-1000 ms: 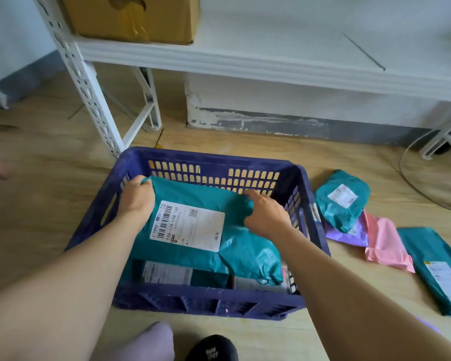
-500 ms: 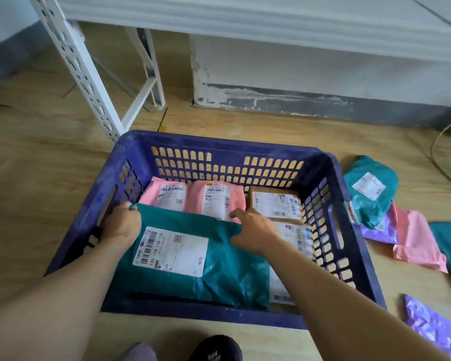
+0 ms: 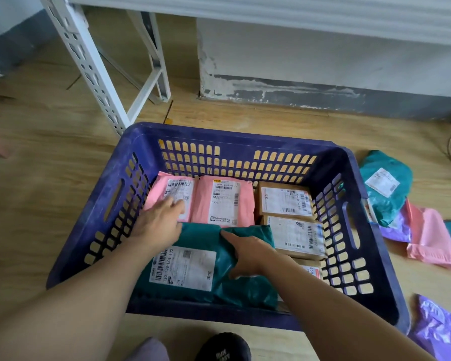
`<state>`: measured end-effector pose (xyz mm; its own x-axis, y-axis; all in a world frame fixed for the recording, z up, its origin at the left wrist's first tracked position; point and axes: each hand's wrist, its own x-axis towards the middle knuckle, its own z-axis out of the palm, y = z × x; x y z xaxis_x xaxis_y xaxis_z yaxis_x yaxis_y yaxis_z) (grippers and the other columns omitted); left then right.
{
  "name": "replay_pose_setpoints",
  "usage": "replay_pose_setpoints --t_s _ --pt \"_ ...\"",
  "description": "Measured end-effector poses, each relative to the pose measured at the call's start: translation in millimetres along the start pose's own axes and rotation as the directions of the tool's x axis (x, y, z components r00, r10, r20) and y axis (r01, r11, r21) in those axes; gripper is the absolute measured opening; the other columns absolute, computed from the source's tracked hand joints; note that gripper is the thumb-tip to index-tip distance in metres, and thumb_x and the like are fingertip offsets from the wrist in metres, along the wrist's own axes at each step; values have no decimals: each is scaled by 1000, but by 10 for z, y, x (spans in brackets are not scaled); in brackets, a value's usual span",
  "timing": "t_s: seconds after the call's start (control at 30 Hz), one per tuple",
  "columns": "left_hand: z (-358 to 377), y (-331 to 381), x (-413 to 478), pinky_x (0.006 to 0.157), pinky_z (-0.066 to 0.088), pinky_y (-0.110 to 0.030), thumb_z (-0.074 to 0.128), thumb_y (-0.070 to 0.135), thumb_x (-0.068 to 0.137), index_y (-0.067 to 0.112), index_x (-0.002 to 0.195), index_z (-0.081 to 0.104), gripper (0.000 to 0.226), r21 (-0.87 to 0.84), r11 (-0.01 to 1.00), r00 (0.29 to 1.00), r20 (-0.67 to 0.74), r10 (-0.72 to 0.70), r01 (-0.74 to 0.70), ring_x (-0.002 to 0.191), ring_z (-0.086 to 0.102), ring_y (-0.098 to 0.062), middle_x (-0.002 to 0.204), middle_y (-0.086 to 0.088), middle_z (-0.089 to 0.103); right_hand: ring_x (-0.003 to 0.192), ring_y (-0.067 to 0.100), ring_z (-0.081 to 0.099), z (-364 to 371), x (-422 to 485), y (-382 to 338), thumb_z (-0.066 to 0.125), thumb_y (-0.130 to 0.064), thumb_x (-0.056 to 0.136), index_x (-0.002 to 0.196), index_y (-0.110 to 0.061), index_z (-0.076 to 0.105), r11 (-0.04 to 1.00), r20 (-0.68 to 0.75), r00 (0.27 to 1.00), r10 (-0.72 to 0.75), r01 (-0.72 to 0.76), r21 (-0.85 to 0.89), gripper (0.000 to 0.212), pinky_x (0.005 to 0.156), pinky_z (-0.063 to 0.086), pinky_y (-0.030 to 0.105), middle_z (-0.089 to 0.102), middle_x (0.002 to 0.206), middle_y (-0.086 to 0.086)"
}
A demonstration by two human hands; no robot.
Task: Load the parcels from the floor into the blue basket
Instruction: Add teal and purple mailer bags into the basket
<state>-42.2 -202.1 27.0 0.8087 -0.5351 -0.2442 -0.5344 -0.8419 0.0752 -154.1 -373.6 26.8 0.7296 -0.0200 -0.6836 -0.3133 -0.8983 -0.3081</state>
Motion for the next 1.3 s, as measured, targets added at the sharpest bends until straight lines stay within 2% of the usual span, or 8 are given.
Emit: replay_pose_setpoints --t_s 0.07,0.2,0.4,0.63,0.8,0.93,1.13,1.3 --pt "-19 173 9 56 35 -22 56 34 90 24 96 42 18 -107 991 990 111 90 -79 76 51 -9 108 5 55 122 27 49 -40 0 -17 71 -27 76 148 -34 16 1000 -48 999 4 -3 23 92 98 45 37 52 135 6" --pt "86 435 50 68 39 -31 58 34 89 23 111 48 27 -107 983 947 270 176 -152 93 56 -23 114 -1 55 90 24 59 -175 21 20 59 -15 83 130 -27 42 990 -298 945 137 -116 86 51 75 53 34 61 110 7" --pt "147 528 138 77 41 -33 53 36 91 24 122 47 34 68 991 909 410 75 -112 108 54 -27 122 -5 50 106 24 56 -143 54 129 68 -27 78 118 -14 58 991 12 991 134 -134 23 43 81 47 32 59 108 2" --pt "151 603 121 84 41 -34 56 33 90 23 128 41 43 171 977 912 408 46 -125 115 51 -27 130 -6 45 137 26 33 -104 -28 147 63 -15 85 147 -24 29 998 234 972 20 -32 50 71 110 32 36 30 152 2" --pt "127 520 68 82 41 -34 62 32 81 19 119 43 45 62 989 950 294 109 -132 114 44 -23 122 -3 41 140 26 27 -73 -69 147 61 -7 86 149 -27 22 999 245 970 -7 -6 50 77 111 29 36 24 155 3" --pt "56 485 63 76 38 -29 60 30 80 22 107 44 33 -23 961 942 195 274 -275 109 43 -17 110 4 42 139 26 29 -79 -55 145 60 -7 86 149 -27 20 997 253 967 -10 -9 71 78 110 29 35 25 154 3" --pt "25 734 73 79 41 -35 57 13 83 22 125 41 46 35 961 896 372 243 -275 111 48 -25 123 -5 40 137 26 32 -6 -4 80 60 -7 85 150 -30 17 992 276 961 -22 -13 122 81 112 31 36 27 153 3" --pt "-27 772 135 73 39 -34 57 24 79 20 112 47 34 8 970 921 315 228 -243 99 50 -25 114 -5 44 130 27 41 -102 -41 85 57 -6 85 145 -25 35 979 134 991 -19 -9 203 67 105 38 35 38 147 6"
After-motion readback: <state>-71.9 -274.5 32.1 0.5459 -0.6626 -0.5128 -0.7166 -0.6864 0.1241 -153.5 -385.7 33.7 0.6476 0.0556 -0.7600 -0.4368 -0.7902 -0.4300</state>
